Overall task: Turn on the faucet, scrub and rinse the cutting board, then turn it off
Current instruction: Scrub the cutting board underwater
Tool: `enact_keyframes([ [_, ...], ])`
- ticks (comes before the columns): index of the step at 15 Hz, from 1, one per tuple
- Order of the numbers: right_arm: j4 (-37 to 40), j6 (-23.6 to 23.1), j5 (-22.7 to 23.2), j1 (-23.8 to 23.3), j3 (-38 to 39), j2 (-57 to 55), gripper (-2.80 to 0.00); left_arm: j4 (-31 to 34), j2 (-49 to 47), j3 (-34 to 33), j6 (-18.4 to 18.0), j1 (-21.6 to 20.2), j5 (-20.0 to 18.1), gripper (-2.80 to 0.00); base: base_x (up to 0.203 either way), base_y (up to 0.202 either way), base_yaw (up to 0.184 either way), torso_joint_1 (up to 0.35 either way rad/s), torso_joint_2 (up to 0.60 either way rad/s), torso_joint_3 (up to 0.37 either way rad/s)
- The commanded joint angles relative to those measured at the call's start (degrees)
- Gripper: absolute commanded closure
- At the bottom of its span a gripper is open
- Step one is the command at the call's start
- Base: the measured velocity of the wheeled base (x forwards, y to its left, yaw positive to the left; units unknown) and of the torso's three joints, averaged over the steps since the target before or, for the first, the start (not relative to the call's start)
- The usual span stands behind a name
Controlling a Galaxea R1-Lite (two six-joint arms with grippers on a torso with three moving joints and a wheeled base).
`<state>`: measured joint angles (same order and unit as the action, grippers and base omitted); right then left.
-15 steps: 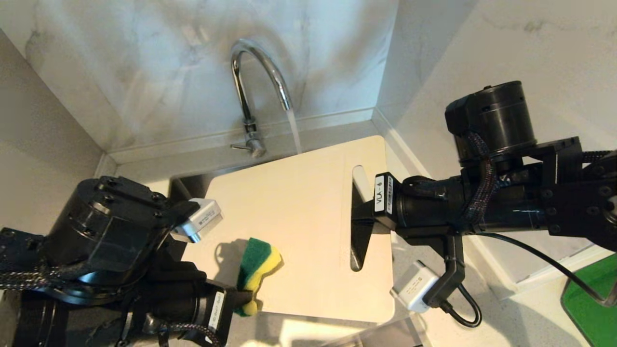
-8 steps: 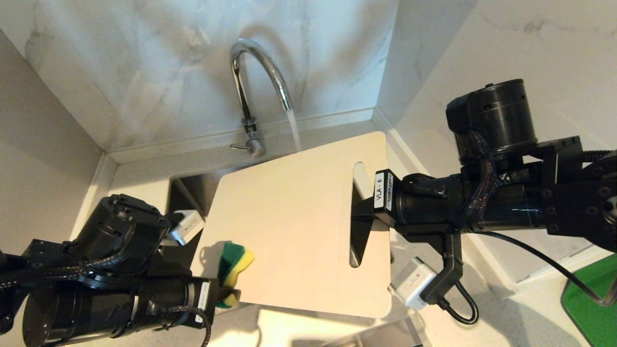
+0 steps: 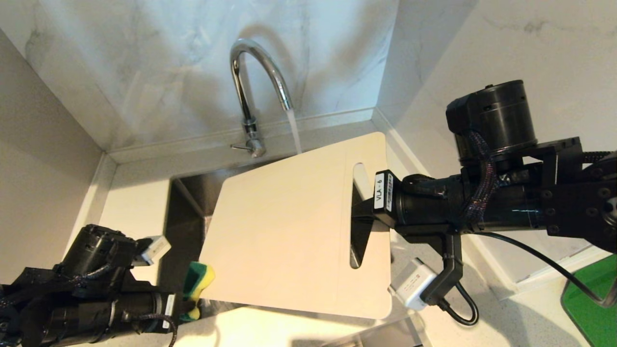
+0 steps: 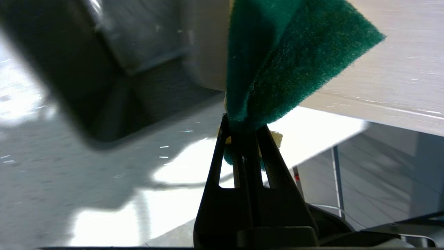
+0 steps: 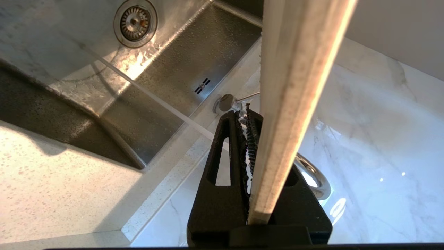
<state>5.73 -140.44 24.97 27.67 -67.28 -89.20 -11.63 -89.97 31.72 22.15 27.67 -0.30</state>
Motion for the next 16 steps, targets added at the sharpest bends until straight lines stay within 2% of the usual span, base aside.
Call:
enact_keyframes([
  [1, 0.1, -0.8, 0.2, 0.0, 0.2, 0.1, 0.0, -1.6, -1.2, -2.2, -2.1, -8.7, -3.8, 0.0, 0.0, 0.0, 0.0, 0.0, 0.0, 0.0],
  [3, 0.0, -0.8, 0.2, 0.0, 0.2, 0.0, 0.0, -3.1, -2.0, -2.8, -4.5, -15.4, -8.0, 0.0, 0.0, 0.0, 0.0, 0.0, 0.0, 0.0],
  [5, 0.0, -0.8, 0.2, 0.0, 0.8, 0.1, 0.0, -3.5, -1.4, -1.2, -5.4, -18.9, -12.5, 0.0, 0.0, 0.0, 0.0, 0.0, 0.0, 0.0],
  [8, -0.3, -0.9, 0.2, 0.0, 1.7, 0.1, 0.0, -2.1, 2.7, 2.2, -5.0, -19.6, -12.8, 0.0, 0.0, 0.0, 0.0, 0.0, 0.0, 0.0],
  [12, -6.1, 0.7, 0.3, 0.0, 4.8, 0.2, 0.0, 7.1, 6.4, 12.4, -5.0, -22.9, -13.0, 0.0, 0.0, 0.0, 0.0, 0.0, 0.0, 0.0],
  [14, -6.7, 0.7, 0.3, 0.0, 5.1, 0.3, 0.0, 11.0, 7.0, 18.3, -4.0, -23.9, -13.0, 0.0, 0.0, 0.0, 0.0, 0.0, 0.0, 0.0],
  [15, -6.7, 0.7, 0.3, 0.0, 5.0, 0.4, 0.0, 14.1, 7.6, 21.8, -2.7, -22.8, -13.0, 0.0, 0.0, 0.0, 0.0, 0.0, 0.0, 0.0],
  [16, -6.6, 0.9, 0.3, 0.0, 5.1, 0.6, 0.0, 17.1, 8.1, 24.8, -1.3, -19.8, -12.9, 0.0, 0.0, 0.0, 0.0, 0.0, 0.0, 0.0],
])
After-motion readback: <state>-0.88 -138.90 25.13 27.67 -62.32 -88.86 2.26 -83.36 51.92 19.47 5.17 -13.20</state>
